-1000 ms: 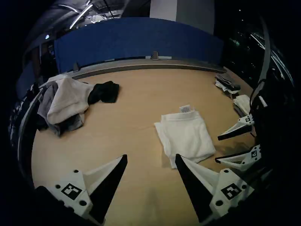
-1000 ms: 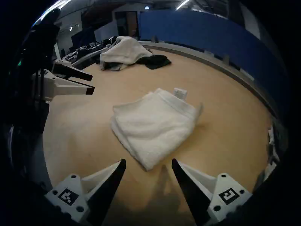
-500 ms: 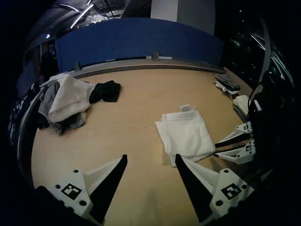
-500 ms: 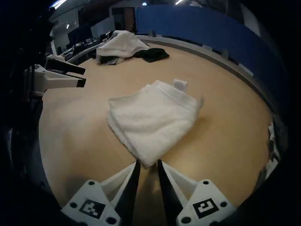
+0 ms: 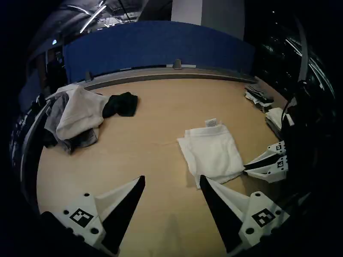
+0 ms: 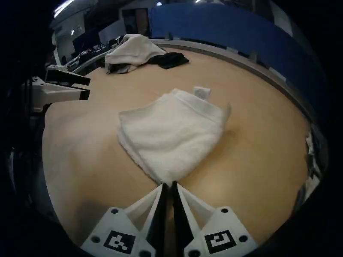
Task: Fold towel
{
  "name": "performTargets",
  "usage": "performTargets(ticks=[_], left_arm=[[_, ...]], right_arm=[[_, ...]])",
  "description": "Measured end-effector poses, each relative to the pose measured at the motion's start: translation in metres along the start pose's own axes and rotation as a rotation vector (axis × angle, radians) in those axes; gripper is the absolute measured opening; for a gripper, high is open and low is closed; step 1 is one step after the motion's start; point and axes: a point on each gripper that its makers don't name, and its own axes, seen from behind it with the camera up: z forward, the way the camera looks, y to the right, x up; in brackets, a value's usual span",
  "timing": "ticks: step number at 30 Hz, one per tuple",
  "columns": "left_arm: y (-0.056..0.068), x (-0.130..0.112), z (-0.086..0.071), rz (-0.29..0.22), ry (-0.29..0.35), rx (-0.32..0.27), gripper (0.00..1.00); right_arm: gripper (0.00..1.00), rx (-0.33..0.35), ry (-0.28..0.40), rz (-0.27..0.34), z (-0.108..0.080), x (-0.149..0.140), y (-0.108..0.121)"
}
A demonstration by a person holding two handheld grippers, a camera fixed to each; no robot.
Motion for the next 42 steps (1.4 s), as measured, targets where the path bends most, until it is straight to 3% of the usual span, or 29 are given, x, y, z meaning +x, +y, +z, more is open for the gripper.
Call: performTargets(ticks=[9,15,31,42], left_arm=[[-0.001,-0.002,-0.002,-0.002,0.000,0.002,0.94],[0.000,-0.004,-0.006,-0.008,0.000,-0.001,0.94],[0.007,-0.006,-0.021,-0.049,0.014,-0.011,0.94],[0.018,-0.003,-0.030,-0.056,0.022,-0.025,0.94]], right_arm=[[0.02,-0.012,0.016,0.007,-0.003,0.007,0.001],[0.02,-0.015,0.070,0.016,-0.016,0.026,0.005],[0.02,-0.077,0.275,-0.020,-0.090,0.114,0.029],[0.02,-0.121,0.353,-0.020,-0.131,0.144,0.047]])
